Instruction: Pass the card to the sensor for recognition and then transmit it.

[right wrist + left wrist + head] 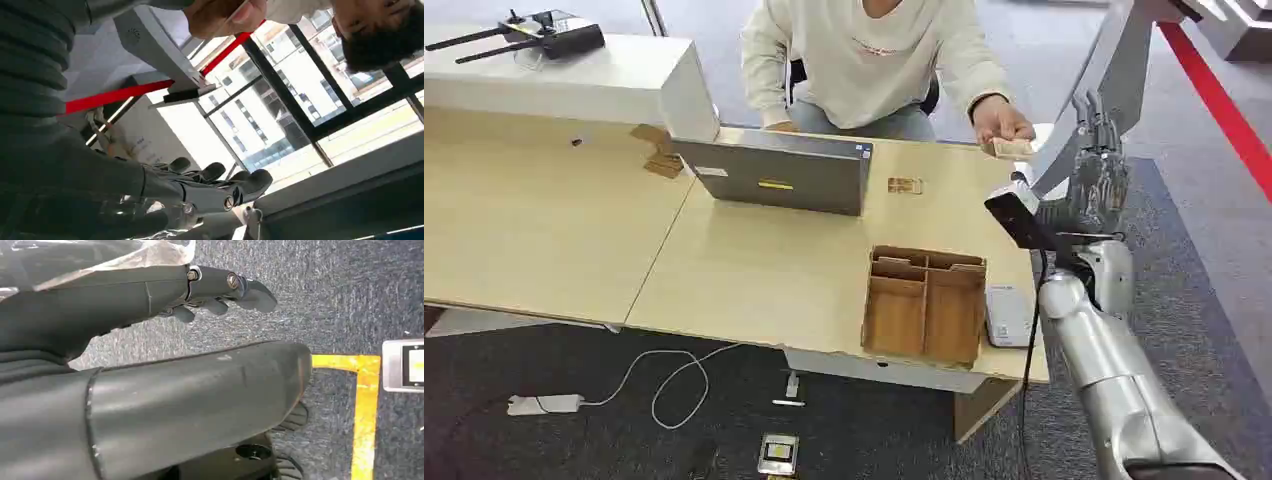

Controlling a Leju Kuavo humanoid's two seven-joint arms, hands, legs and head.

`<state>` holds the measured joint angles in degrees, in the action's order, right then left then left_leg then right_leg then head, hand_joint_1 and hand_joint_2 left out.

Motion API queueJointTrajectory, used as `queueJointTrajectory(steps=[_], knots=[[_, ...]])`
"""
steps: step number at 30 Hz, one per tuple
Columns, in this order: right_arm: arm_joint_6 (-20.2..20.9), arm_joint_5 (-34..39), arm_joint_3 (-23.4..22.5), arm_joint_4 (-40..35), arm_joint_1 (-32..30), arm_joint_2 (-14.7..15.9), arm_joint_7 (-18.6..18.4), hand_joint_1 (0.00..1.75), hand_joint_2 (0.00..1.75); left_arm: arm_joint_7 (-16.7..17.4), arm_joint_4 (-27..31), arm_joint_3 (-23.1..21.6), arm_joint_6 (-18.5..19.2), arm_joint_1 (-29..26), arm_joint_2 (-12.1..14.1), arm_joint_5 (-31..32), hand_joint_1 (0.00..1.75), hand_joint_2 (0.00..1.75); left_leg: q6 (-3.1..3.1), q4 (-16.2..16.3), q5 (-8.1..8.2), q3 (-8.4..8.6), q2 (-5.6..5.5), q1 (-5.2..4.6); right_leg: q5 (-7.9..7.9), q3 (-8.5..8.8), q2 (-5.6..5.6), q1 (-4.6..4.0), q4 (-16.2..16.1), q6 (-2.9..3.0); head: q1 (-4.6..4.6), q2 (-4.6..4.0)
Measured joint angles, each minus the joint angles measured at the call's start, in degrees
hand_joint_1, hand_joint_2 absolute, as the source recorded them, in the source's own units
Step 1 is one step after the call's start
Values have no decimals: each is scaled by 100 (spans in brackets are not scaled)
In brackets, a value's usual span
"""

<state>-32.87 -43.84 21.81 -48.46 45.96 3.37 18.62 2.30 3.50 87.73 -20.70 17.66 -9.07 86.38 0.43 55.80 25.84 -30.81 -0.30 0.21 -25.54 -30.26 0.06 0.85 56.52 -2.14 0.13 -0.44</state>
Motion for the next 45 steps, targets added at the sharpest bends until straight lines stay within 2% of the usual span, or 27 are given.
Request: queueJointTrajectory(steps=[7, 8, 9, 10, 11, 33, 45], knots=[[-9, -24, 24, 109, 25, -103, 44, 2, 175, -107, 0, 0, -101, -43, -18, -145, 0, 0, 0, 0, 0, -1, 0, 0, 0, -1, 0, 0, 0, 0, 0, 0], [-13, -26, 29, 142, 40, -116, 55, 56, 175, -127, 0, 0, -120, -52, -20, -162, 0, 0, 0, 0, 0, -1, 0, 0, 0, -1, 0, 0, -1, 0, 2, 0], [-13, -26, 31, 162, 47, -131, 70, 162, 175, -136, 0, 0, -142, -58, -20, -171, 0, 0, 0, 0, 0, -1, 0, 0, 0, -2, 0, 0, -1, 0, 0, 0], [-13, -24, 31, 175, 49, -136, 85, 162, 175, -146, 0, 0, -153, -62, -20, -178, 0, 0, 0, 0, 0, -1, 0, 0, 0, -2, 0, 0, -1, 0, 2, 0], [-13, -24, 31, 188, 52, -149, 94, 175, 175, -153, 0, 0, -160, -65, -20, -178, 0, 0, 0, 0, 0, -2, 0, 0, 0, -3, 0, 0, -1, 0, 0, 0], [116, 190, 33, 273, 89, -197, 144, 175, 175, -216, 0, 0, -193, -71, -44, -121, 0, 0, -1, 0, 1, -2, 1, 0, 0, -5, 0, 0, -1, 0, 0, 0], [243, 376, 24, 291, 76, -175, -13, 175, 175, -199, 0, 0, -149, -72, -44, -208, 0, 0, -1, 0, 0, -1, 1, 0, 0, -6, 0, 0, -1, 0, 2, 0]])
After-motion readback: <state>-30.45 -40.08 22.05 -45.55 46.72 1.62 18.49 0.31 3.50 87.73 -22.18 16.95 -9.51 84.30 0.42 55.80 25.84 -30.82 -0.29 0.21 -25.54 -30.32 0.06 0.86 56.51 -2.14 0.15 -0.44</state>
